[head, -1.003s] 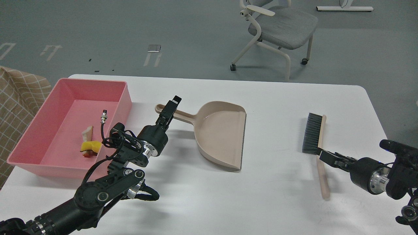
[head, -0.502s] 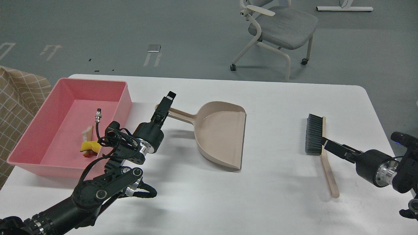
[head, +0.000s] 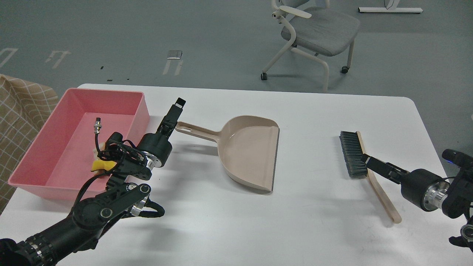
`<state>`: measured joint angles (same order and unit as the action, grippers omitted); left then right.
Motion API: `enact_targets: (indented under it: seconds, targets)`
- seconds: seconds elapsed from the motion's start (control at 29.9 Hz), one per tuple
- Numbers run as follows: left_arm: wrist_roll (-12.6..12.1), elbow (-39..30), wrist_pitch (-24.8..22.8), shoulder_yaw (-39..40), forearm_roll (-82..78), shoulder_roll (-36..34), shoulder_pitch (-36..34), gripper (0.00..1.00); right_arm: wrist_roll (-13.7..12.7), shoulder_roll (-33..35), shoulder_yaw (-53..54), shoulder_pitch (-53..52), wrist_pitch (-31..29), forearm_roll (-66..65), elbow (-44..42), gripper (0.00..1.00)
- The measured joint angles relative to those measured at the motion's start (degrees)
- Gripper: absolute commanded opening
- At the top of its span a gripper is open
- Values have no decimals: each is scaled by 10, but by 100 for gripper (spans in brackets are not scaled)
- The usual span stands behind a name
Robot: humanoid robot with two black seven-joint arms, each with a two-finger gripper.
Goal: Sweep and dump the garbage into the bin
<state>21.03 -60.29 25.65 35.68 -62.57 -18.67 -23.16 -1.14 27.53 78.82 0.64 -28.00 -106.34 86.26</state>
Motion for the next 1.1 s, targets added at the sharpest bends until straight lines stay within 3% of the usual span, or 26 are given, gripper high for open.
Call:
enact_targets:
  seconds: [0.37, 0.6, 0.9, 1.1]
  targets:
    - [8, -3, 2, 9, 9, -32, -25, 99, 1, 2, 6, -31, 0, 15, -10, 97]
    - [6, -36, 0, 13, 53, -36, -43, 99, 1, 1, 68, -68, 0, 66, -7, 97]
    - [4, -82, -8, 14, 101, 14, -105, 99, 1, -51, 178, -115, 0, 179, -2, 97]
    - [-7, -133, -116, 19, 163, 22, -138, 99, 0, -110, 217, -128, 0, 278, 0, 97]
